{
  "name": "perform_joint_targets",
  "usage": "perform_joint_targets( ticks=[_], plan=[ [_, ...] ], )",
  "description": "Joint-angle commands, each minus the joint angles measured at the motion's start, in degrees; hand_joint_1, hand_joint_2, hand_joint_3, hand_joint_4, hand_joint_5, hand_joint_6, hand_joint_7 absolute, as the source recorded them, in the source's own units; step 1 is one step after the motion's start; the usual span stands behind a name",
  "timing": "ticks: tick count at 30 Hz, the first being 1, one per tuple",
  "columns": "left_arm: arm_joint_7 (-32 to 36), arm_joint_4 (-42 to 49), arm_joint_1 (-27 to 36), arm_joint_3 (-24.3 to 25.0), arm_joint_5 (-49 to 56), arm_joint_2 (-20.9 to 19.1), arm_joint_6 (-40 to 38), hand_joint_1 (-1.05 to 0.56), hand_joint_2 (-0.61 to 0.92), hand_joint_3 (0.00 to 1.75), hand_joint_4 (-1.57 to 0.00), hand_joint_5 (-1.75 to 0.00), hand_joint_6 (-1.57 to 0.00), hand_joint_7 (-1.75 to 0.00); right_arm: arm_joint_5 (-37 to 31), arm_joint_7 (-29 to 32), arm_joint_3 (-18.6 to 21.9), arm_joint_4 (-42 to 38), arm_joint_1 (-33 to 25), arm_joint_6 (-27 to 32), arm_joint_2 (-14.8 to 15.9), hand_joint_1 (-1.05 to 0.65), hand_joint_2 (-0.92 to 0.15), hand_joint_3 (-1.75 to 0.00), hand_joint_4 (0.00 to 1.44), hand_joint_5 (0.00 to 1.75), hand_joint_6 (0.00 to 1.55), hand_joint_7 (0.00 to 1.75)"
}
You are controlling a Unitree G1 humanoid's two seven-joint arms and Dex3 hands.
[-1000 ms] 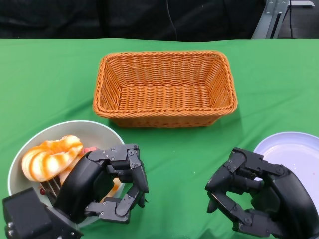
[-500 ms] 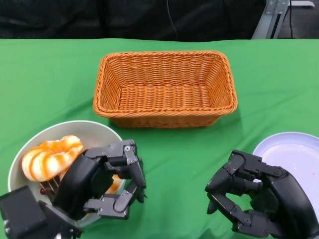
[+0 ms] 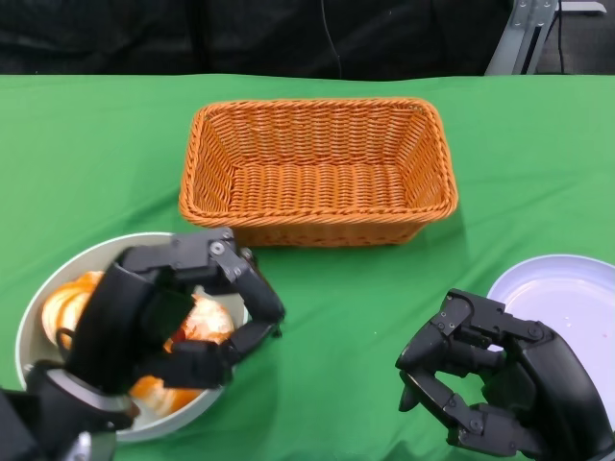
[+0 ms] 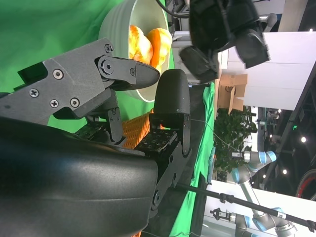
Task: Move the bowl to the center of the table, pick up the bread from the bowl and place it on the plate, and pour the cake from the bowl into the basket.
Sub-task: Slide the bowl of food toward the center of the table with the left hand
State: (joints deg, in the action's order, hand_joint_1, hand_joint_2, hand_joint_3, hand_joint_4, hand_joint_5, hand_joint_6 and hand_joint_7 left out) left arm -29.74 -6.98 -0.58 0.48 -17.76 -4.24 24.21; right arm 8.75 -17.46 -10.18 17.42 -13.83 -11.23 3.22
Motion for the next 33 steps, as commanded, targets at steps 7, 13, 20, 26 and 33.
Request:
perform_joint_targets(
  ticks=[7, 13, 20, 26, 33],
  plan=[
    [9.9, 6.8, -7.4, 9.3, 3.6, -4.0, -2.7, -0.44, 0.92, 0.09, -0.59, -0.45, -0.74, -0.08, 0.7, -0.3, 0.1, -0.5, 0.3, -0.8, 0.1, -0.20, -0.69, -0.66, 0.73, 1.45, 0.67, 1.21],
    [14.8, 14.8, -11.2, 13.1, 6.6, -6.0, -1.5, -0.52, 0.92, 0.13, -0.49, -0.32, -0.64, -0.01, 0.5, -0.2, 0.2, -0.5, 0.3, -0.6, 0.2, -0.21, -0.68, -0.66, 0.73, 1.45, 0.67, 1.22],
    [23.4, 21.0, -12.3, 14.7, 14.9, -8.8, -4.3, -0.61, 0.92, 0.25, -0.39, -0.15, -0.42, 0.00, 0.4, -0.2, 0.0, -0.6, 0.4, -0.6, 0.1, -0.22, -0.68, -0.66, 0.73, 1.44, 0.67, 1.22],
    [30.5, 26.7, -12.0, 14.5, 22.0, -10.9, -5.0, -0.64, 0.92, 0.34, -0.33, -0.08, -0.34, 0.00, 0.1, 0.1, -0.2, -0.5, 0.3, -0.8, -0.1, -0.23, -0.68, -0.65, 0.73, 1.44, 0.68, 1.22],
    [30.8, 20.8, -10.4, 13.0, 25.8, -13.5, -22.6, -0.61, 0.92, 0.53, -0.18, 0.00, -0.19, 0.00, 0.0, 0.0, -0.2, -0.8, 0.6, -1.2, -0.3, -0.23, -0.69, -0.65, 0.74, 1.44, 0.67, 1.23]
  ],
)
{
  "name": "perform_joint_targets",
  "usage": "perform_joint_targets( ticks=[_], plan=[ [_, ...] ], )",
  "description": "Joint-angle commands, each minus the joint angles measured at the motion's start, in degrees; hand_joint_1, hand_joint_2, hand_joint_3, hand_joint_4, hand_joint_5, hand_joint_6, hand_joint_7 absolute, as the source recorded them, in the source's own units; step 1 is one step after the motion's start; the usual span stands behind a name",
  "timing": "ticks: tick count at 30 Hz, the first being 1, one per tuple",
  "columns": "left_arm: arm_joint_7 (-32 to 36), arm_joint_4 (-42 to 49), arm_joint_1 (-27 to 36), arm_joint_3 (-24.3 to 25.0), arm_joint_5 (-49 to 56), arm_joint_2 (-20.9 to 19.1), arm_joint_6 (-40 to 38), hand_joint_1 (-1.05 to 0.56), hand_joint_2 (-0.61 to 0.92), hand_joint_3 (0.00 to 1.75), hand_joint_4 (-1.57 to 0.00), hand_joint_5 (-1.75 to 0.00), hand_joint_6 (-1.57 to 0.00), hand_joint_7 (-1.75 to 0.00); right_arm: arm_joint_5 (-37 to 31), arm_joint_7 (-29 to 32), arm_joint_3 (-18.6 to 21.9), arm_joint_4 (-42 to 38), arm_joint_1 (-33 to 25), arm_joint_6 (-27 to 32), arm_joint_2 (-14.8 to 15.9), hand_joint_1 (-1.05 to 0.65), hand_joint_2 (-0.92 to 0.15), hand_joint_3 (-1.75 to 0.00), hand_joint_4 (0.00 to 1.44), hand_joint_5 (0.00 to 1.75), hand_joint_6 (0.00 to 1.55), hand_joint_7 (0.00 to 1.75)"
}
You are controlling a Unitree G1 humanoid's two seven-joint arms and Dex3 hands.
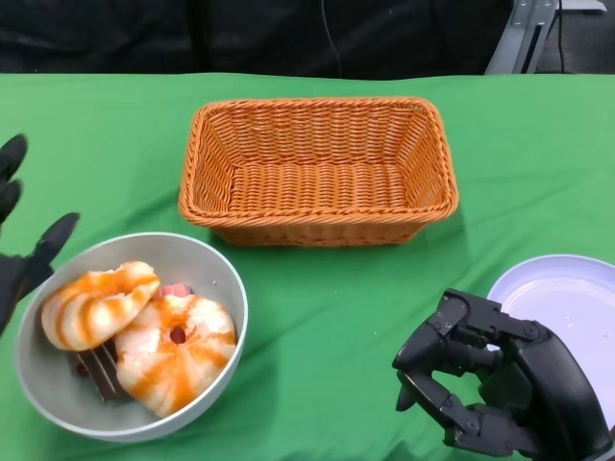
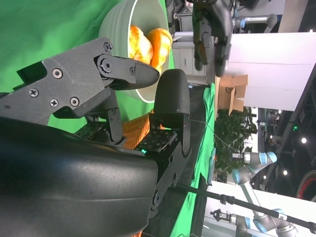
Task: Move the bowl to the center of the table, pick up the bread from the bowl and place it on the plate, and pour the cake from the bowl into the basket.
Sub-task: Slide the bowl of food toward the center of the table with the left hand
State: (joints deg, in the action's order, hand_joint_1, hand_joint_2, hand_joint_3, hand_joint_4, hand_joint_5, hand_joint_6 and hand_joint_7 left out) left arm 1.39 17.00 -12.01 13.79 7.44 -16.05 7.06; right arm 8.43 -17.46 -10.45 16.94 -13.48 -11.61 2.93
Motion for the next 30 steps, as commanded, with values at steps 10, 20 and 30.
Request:
perform_joint_targets(
  ticks=[10, 20, 30],
  plan=[
    [-5.3, -16.9, 6.7, -1.4, -0.4, -2.6, -23.0, -0.62, 0.92, 0.57, -0.11, 0.00, -0.12, 0.00, -0.3, 0.5, -0.3, 0.2, 0.0, -0.4, -0.2, -0.24, -0.69, -0.63, 0.75, 1.43, 0.68, 1.23],
    [-13.3, -32.1, 14.3, -1.9, -2.8, -5.6, -36.7, -0.63, 0.92, 0.62, -0.03, 0.00, -0.06, 0.00, -0.2, 0.5, -0.5, 0.3, -0.1, -0.4, 0.0, -0.23, -0.68, -0.64, 0.74, 1.42, 0.68, 1.21],
    [-17.1, -37.7, 18.1, -1.9, -4.3, -8.6, -41.6, -0.61, 0.92, 0.60, -0.02, 0.00, -0.05, 0.00, 0.1, 0.2, -0.6, -0.4, 0.2, -1.0, -0.1, -0.23, -0.67, -0.66, 0.74, 1.42, 0.68, 1.21]
  ],
)
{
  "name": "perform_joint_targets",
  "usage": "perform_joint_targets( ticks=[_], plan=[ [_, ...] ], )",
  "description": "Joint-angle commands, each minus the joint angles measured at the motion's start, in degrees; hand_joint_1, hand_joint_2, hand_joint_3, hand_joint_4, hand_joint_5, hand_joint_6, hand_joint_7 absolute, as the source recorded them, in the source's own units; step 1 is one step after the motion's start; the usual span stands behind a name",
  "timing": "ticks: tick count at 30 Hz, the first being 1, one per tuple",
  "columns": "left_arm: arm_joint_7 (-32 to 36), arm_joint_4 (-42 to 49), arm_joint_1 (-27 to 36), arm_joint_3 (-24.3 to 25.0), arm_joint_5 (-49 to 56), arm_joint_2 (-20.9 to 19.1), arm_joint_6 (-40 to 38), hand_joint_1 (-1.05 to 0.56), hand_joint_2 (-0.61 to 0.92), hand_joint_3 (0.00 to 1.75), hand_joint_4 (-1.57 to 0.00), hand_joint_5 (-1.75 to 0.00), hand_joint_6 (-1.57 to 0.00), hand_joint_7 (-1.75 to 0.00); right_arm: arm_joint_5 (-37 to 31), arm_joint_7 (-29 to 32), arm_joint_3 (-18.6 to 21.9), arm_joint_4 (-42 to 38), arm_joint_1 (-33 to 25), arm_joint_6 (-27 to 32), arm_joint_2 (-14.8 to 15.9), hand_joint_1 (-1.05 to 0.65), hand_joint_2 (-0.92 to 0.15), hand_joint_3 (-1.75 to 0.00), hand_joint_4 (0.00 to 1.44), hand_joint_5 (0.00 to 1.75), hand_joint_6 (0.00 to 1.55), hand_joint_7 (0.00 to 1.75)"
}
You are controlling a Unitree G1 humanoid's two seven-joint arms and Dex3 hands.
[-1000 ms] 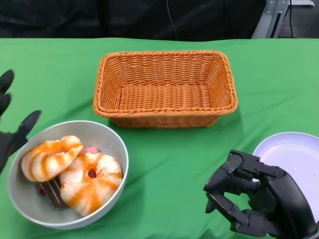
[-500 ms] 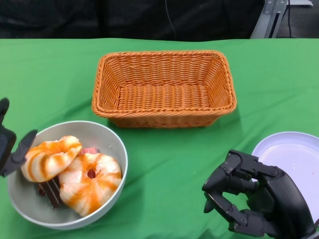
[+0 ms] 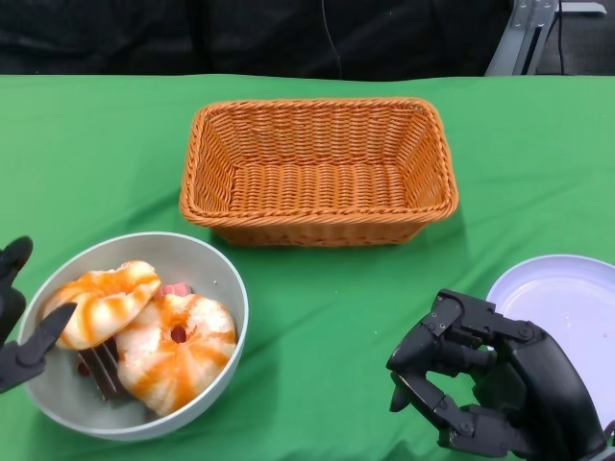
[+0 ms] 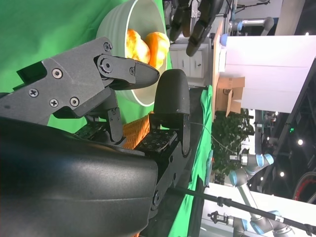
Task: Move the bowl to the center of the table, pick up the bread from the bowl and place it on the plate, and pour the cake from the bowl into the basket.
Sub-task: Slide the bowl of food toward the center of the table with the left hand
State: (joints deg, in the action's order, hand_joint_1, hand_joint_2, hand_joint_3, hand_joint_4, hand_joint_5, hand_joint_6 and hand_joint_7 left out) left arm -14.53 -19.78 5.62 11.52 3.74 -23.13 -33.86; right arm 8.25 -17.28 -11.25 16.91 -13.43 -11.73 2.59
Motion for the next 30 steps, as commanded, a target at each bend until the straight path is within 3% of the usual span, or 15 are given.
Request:
perform_joint_targets(
  ticks=[1, 8, 21, 30],
  plan=[
    [-1.6, -1.2, 0.6, 0.3, -0.7, -1.8, -1.0, -0.61, 0.92, 0.60, -0.02, 0.00, -0.04, 0.00, 0.2, 0.1, 0.2, -0.3, 0.1, -0.9, 0.2, -0.23, -0.67, -0.66, 0.74, 1.43, 0.68, 1.22],
    [-5.1, -1.2, 0.1, -0.2, -2.8, -3.7, -3.3, -0.62, 0.92, 0.62, -0.04, -0.01, -0.02, 0.00, -0.1, 0.1, 0.1, -0.1, 0.1, -0.9, 0.3, -0.23, -0.66, -0.68, 0.73, 1.43, 0.67, 1.23],
    [-7.8, -1.0, -0.9, 1.1, -10.5, -2.9, -7.5, -0.67, 0.92, 0.53, -0.09, -0.03, -0.02, -0.01, 0.2, 0.0, 0.2, -0.3, 0.2, -0.9, 0.4, -0.24, -0.65, -0.71, 0.74, 1.43, 0.68, 1.22],
    [-9.2, -1.8, -0.6, 1.7, -14.6, -2.9, -8.5, -0.62, 0.92, 0.55, -0.08, -0.02, 0.00, 0.00, 0.3, 0.1, 0.1, 0.1, -0.1, -0.7, 0.4, -0.23, -0.64, -0.71, 0.73, 1.43, 0.68, 1.23]
  ],
)
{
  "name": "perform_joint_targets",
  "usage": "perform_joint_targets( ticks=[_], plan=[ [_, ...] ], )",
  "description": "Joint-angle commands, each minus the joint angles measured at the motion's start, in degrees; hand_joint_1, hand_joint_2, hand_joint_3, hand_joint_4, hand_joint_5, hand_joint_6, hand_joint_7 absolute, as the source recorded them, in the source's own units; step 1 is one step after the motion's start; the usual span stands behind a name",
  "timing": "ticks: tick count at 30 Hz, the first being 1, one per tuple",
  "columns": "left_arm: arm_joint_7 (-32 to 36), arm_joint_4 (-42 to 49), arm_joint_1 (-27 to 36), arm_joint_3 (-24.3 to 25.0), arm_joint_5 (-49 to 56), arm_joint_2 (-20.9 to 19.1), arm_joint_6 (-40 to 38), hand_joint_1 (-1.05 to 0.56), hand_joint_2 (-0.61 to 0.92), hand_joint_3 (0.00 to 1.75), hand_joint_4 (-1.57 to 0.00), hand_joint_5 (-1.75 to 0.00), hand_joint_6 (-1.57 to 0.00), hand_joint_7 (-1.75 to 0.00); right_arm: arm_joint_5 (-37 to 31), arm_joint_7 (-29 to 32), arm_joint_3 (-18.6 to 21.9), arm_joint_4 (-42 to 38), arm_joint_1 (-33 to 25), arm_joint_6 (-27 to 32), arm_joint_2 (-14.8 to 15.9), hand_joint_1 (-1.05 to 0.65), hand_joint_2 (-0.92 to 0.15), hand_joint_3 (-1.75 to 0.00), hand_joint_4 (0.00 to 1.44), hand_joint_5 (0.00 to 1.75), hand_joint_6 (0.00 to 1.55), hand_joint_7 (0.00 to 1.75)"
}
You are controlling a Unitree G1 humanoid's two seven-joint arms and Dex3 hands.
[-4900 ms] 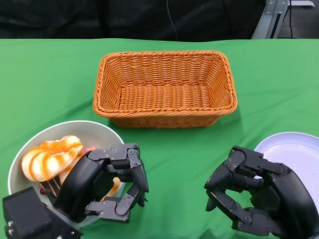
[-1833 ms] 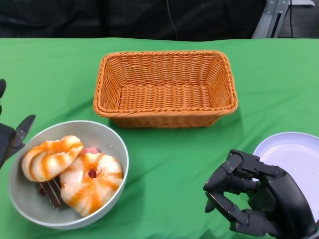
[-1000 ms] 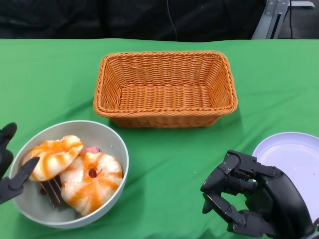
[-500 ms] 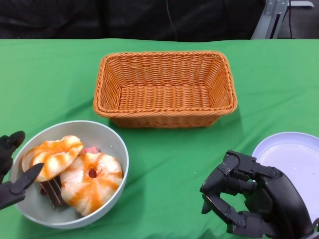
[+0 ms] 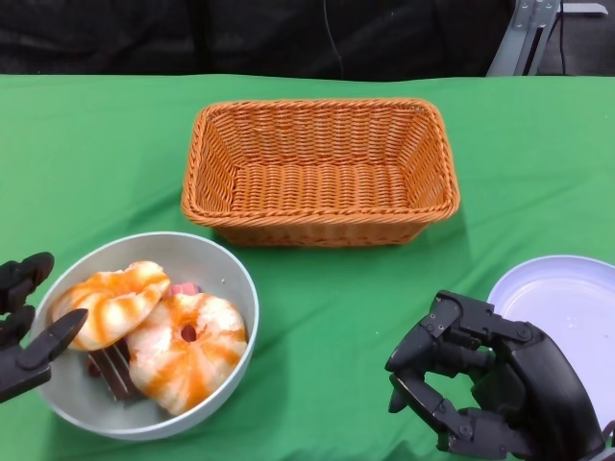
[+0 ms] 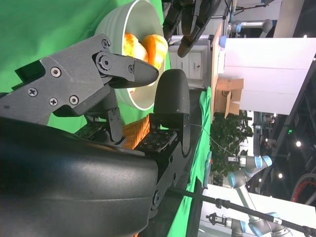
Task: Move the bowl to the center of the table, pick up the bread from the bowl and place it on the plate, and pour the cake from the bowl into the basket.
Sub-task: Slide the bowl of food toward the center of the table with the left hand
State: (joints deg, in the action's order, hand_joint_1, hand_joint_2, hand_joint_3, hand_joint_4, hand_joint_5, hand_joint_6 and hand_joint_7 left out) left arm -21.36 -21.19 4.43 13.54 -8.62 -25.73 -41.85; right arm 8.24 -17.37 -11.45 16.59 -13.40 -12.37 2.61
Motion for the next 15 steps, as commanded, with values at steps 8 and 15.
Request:
perform_joint_targets(
  ticks=[8, 15],
  plan=[
    [-2.4, -1.5, 1.2, -0.4, -5.1, 0.1, -0.2, -0.61, 0.92, 0.55, -0.03, 0.00, 0.00, 0.00, 0.0, 0.4, 0.3, 0.3, -0.1, -0.2, 0.2, -0.23, -0.64, -0.71, 0.74, 1.44, 0.68, 1.23],
    [-2.0, -4.3, 2.1, -1.8, -7.2, 0.9, -1.4, -0.62, 0.92, 0.54, 0.00, 0.00, 0.00, 0.00, 0.2, 0.2, 0.1, -0.2, 0.1, -0.6, 0.2, -0.23, -0.64, -0.71, 0.73, 1.43, 0.68, 1.23]
  ],
)
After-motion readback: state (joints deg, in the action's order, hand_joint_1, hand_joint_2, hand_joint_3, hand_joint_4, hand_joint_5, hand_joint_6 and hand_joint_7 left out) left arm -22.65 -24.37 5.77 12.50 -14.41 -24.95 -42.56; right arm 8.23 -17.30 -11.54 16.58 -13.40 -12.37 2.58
